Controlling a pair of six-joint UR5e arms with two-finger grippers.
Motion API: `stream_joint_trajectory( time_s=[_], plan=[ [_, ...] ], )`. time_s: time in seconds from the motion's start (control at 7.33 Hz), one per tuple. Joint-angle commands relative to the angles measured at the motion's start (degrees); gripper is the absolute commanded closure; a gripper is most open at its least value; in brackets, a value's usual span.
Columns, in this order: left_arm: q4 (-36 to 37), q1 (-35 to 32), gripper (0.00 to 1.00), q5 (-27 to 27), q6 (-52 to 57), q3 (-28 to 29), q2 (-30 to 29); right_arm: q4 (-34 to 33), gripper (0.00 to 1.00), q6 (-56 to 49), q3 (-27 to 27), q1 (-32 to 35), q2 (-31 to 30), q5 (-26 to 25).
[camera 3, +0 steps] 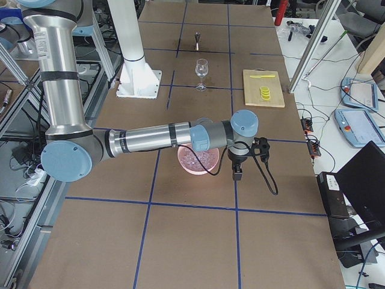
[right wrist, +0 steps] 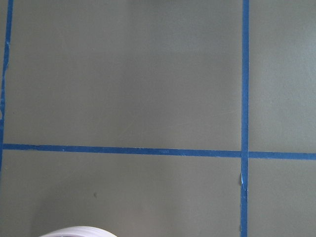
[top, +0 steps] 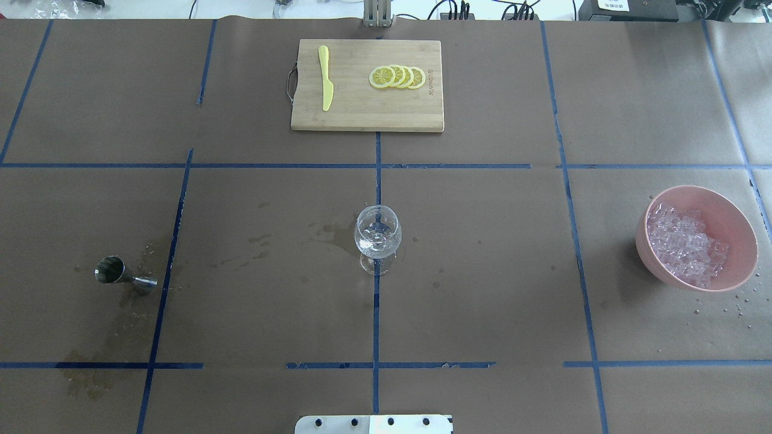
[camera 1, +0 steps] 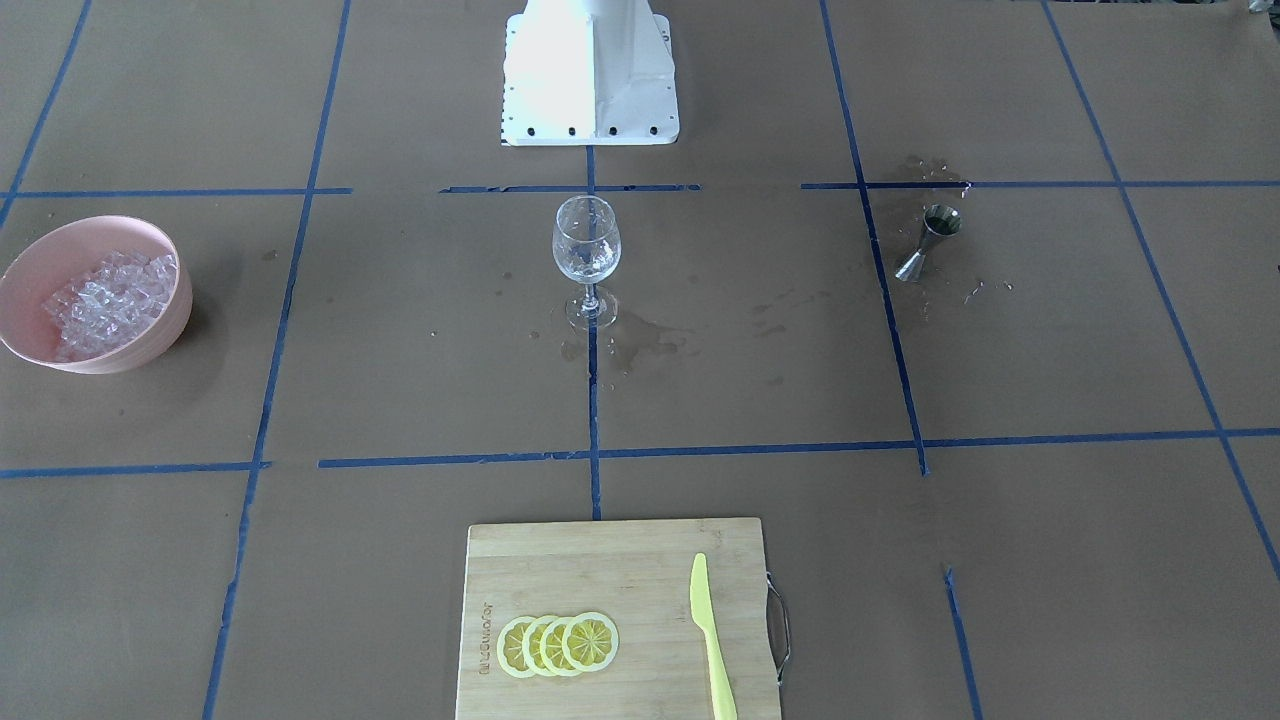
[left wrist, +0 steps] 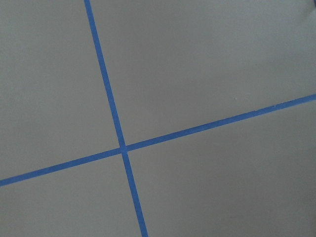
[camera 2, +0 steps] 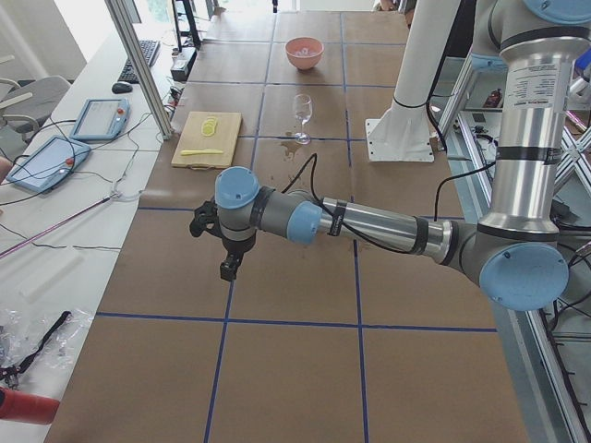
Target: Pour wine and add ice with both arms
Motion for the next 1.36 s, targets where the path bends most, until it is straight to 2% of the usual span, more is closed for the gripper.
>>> stream_joint_trajectory(
  time_s=[0.0,0.14,0.27,0.41,0.55,0.68,0.82,0.95,1.09,1.23],
  plan=[
    [-2.7,1.0,0.0,-1.3,0.3,-0.6,0.3,0.3,0.0,0.3,-0.3,-0.5,0.2,-0.1],
    [-6.8,0.9,0.0,-5.0,0.0,-0.9,1.7,0.3,0.0,0.4,-0.3,-0.6,0.4,-0.2],
    [-11.3,1.0,0.0,-5.3,0.4,1.4,2.7,0.4,0.0,0.4,0.3,-0.6,0.4,-0.1],
    [-13.8,0.8,0.0,-10.5,-2.9,-1.4,3.9,1.0,0.0,0.3,-0.5,-3.4,0.6,-0.7],
    [-17.3,3.2,0.0,-12.8,-14.2,-2.5,4.1,5.0,0.0,0.4,-0.3,-3.8,0.4,-2.6],
    [-27.3,6.5,0.0,-8.2,-23.4,-2.2,4.7,6.1,0.0,0.6,-0.3,-3.8,0.2,-2.5],
    [-34.0,10.8,0.0,-5.4,-32.4,-2.8,5.3,6.2,0.0,0.7,-0.2,-3.8,0.2,-2.3],
    [-41.1,14.1,0.0,-5.2,-41.9,-3.7,7.1,6.2,0.0,0.6,0.2,-3.8,0.1,-2.2],
    [-47.9,16.2,0.0,-2.9,-45.1,-6.0,11.0,6.2,0.0,0.8,0.1,-3.9,0.1,-2.2],
    [-48.5,19.4,0.0,0.1,-48.4,-11.0,14.1,6.2,0.0,0.7,0.1,-4.1,0.1,-2.3]
  ],
)
